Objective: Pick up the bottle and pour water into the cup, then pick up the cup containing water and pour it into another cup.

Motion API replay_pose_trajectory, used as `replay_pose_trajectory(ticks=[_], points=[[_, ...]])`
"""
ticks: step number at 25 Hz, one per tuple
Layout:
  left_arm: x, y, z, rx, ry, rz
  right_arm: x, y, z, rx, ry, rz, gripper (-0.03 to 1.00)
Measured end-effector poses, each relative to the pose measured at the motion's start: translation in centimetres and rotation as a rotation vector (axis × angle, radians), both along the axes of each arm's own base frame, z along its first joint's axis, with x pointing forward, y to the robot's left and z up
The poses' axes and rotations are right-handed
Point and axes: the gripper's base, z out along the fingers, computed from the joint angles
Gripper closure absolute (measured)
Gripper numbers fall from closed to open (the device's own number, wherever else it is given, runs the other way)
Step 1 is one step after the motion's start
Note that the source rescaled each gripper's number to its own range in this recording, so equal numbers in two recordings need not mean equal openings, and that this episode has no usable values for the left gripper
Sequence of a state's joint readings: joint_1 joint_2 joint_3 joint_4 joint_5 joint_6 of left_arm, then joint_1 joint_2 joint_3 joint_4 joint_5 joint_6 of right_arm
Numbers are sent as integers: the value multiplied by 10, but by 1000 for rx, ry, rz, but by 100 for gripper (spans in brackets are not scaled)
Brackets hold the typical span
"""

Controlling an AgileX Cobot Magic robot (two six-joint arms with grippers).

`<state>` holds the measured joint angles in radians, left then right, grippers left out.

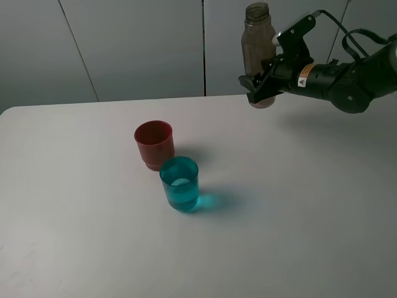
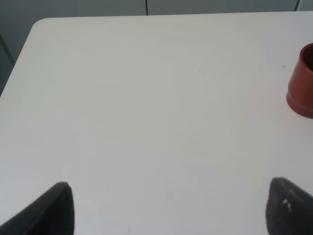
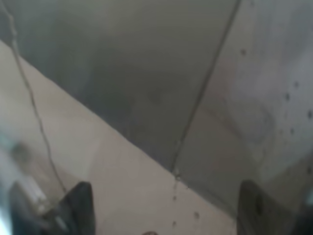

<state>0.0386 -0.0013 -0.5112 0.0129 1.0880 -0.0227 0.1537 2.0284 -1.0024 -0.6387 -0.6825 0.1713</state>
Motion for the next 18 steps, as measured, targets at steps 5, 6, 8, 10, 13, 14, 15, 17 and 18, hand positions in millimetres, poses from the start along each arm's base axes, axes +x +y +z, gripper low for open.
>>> replay_pose_trajectory(ticks=[5,6,8,10,13,14,15,17,18], points=[[0,0,0,0,0,0,6,-19,-22,43,32,-45,96],[0,0,0,0,0,0,6,-21,-27,52,36,-48,96],[0,0,0,0,0,0,8,-26,-35,70,47,-68,96],[0,0,0,0,0,0,8,-28,-43,95,53,-84,96],[0,0,0,0,0,0,11,-34,-50,158,27,-114,96],[0,0,0,0,0,0,11,-35,-51,176,15,-121,96],[0,0,0,0,0,0,12,-36,-51,188,6,-131,96],[0,0,0,0,0,0,13,-40,-53,205,-11,-148,96],[0,0,0,0,0,0,14,-41,-55,212,-18,-150,96]])
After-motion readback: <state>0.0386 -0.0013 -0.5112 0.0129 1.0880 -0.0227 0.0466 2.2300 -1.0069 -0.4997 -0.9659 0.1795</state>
